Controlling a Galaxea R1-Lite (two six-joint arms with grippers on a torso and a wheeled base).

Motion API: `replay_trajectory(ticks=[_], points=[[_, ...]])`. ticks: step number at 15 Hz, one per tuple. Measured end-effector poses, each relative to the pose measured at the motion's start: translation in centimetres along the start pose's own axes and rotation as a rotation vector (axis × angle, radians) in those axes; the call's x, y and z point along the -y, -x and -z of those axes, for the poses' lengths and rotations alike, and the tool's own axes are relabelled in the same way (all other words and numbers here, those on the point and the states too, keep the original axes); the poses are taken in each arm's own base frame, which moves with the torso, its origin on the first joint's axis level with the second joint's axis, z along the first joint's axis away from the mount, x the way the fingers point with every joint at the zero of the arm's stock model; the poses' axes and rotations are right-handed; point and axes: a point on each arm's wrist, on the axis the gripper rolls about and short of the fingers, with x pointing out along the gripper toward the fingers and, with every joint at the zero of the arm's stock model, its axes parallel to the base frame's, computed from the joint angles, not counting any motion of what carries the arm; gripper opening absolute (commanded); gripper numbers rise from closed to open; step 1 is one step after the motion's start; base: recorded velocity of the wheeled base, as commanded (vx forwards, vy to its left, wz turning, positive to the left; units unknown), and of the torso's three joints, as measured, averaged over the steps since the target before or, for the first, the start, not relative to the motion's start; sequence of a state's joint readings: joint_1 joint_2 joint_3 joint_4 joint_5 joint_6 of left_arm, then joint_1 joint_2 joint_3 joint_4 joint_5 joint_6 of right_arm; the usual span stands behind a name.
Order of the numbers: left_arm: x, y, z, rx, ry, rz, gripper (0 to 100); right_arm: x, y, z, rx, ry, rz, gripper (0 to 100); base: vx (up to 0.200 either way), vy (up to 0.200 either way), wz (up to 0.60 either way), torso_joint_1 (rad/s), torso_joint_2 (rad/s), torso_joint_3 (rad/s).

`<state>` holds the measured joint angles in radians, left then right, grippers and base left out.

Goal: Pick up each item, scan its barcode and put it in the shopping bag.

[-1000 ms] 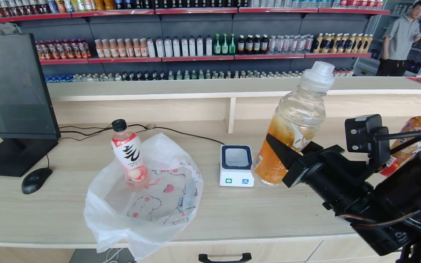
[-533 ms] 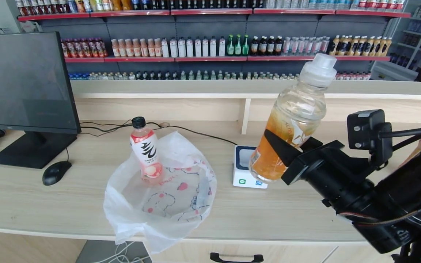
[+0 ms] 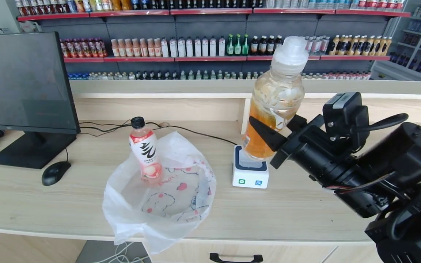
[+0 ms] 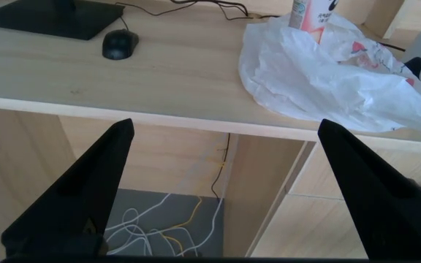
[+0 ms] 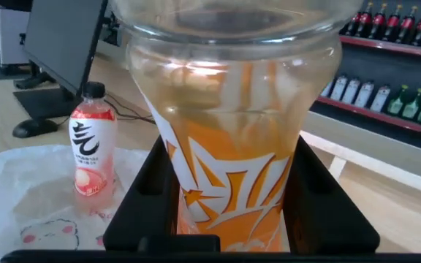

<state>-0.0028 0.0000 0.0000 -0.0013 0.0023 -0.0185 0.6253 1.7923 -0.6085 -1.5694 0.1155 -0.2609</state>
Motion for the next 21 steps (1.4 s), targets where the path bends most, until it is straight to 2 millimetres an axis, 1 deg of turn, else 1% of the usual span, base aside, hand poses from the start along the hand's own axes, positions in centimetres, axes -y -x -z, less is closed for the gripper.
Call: replay_trajectory(ticks=[3, 6, 8, 13, 17, 21], points=[[0.0, 0.0, 0.0, 0.0, 0.0, 0.0, 100, 0.8, -0.2, 1.3, -0.002, 0.162, -0.08, 0, 0.0, 0.0, 0.0, 0.0, 0.0, 0.0], [0.0, 0.0, 0.0, 0.0, 0.0, 0.0, 100, 1.4, -0.1, 2.3, -0.027, 0.249, -0.082, 0, 0.0, 0.0, 0.0, 0.0, 0.0, 0.0], [0.0, 0.0, 0.0, 0.0, 0.0, 0.001, 100, 1.5, -0.1, 2.7, -0.038, 0.29, -0.082, 0, 0.0, 0.0, 0.0, 0.0, 0.0, 0.0], [0.0, 0.0, 0.0, 0.0, 0.0, 0.0, 100, 1.6, -0.1, 3.7, -0.064, 0.31, -0.092, 0, 0.0, 0.0, 0.0, 0.0, 0.0, 0.0], [0.0, 0.0, 0.0, 0.0, 0.0, 0.0, 100, 3.0, 0.1, 4.7, -0.044, 0.385, -0.169, 0, 0.0, 0.0, 0.0, 0.0, 0.0, 0.0], [0.0, 0.0, 0.0, 0.0, 0.0, 0.0, 100, 3.9, -0.1, 6.1, -0.025, 0.445, -0.254, 0, 0.0, 0.0, 0.0, 0.0, 0.0, 0.0]])
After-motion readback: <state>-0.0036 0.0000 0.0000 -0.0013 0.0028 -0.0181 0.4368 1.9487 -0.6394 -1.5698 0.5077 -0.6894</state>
